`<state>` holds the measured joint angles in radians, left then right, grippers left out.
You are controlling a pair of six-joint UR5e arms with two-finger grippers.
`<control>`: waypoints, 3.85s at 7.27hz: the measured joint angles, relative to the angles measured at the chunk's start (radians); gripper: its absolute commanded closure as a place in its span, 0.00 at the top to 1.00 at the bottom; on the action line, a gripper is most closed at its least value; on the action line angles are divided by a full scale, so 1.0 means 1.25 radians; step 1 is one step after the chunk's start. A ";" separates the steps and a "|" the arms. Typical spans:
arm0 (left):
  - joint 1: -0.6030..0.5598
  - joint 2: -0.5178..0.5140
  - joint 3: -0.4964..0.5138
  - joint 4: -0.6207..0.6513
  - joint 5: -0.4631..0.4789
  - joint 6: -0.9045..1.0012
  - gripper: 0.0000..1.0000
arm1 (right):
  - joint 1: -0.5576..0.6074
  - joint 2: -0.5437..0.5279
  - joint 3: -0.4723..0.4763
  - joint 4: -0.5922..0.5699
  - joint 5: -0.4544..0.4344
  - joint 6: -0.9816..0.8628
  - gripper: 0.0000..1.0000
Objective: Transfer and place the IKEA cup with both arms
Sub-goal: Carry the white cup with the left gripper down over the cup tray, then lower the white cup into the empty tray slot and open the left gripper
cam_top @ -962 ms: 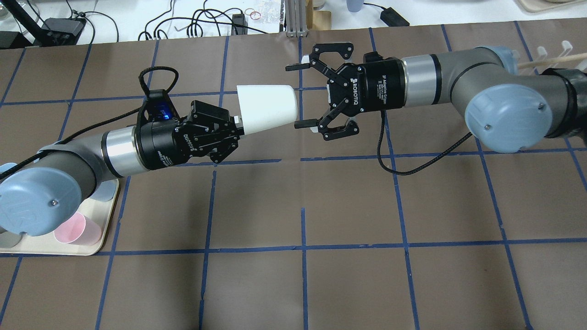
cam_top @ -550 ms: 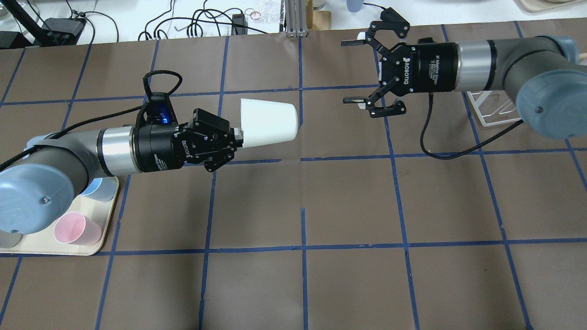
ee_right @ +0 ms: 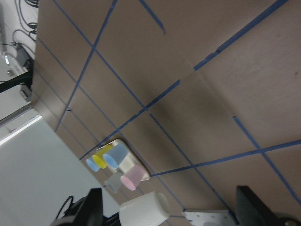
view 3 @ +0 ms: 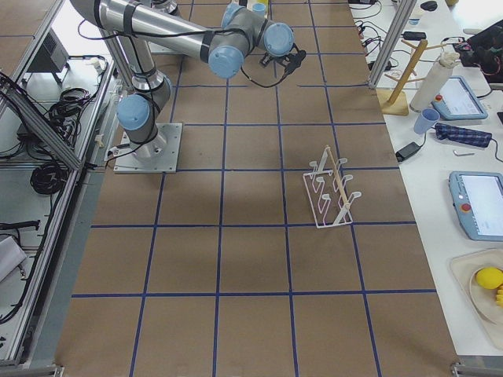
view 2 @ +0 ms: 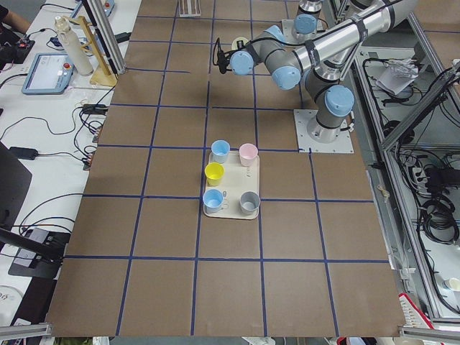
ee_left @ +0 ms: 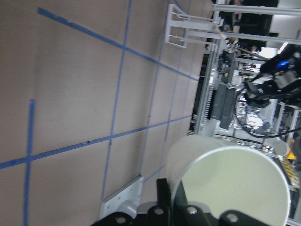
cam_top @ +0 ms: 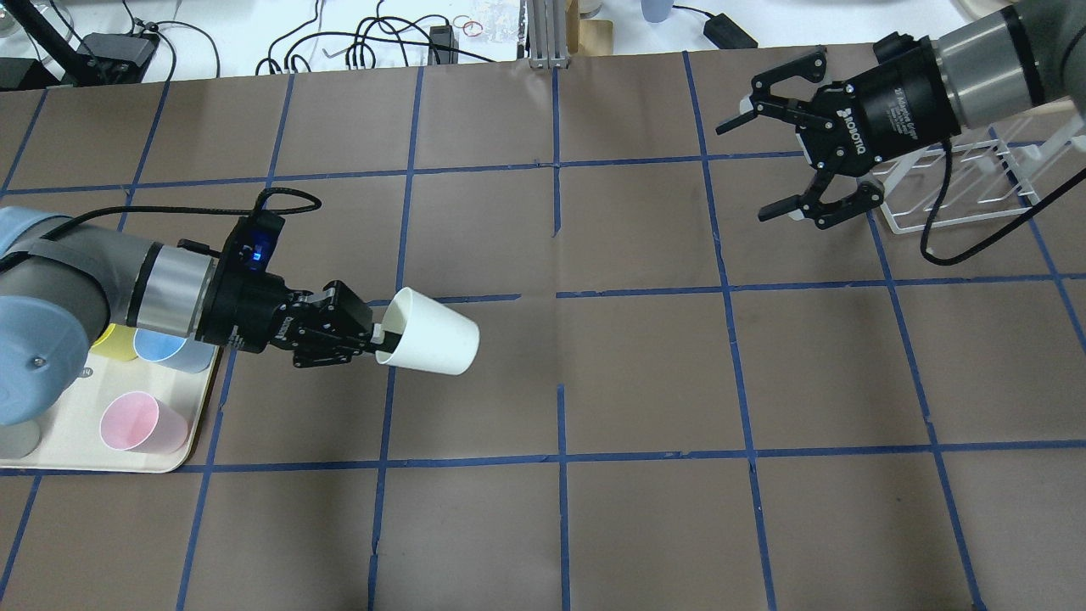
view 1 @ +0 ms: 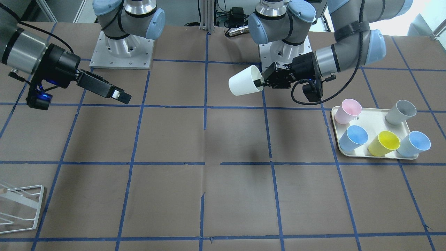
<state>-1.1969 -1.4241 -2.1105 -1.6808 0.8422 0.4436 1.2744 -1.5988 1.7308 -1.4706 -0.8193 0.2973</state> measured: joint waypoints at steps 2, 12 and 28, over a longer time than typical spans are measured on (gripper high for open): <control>0.066 0.006 0.016 0.067 0.255 -0.002 0.00 | 0.018 -0.074 -0.009 -0.008 -0.207 -0.002 1.00; 0.493 -0.095 0.112 0.300 0.586 0.575 0.00 | 0.226 -0.101 0.034 -0.129 -0.584 -0.150 1.00; 0.507 -0.275 0.095 0.438 0.553 0.601 0.00 | 0.225 -0.109 0.030 -0.134 -0.588 -0.187 1.00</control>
<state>-0.5630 -1.7680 -1.9916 -1.1339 1.5337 1.1952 1.5554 -1.7352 1.7687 -1.6383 -1.5537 0.0638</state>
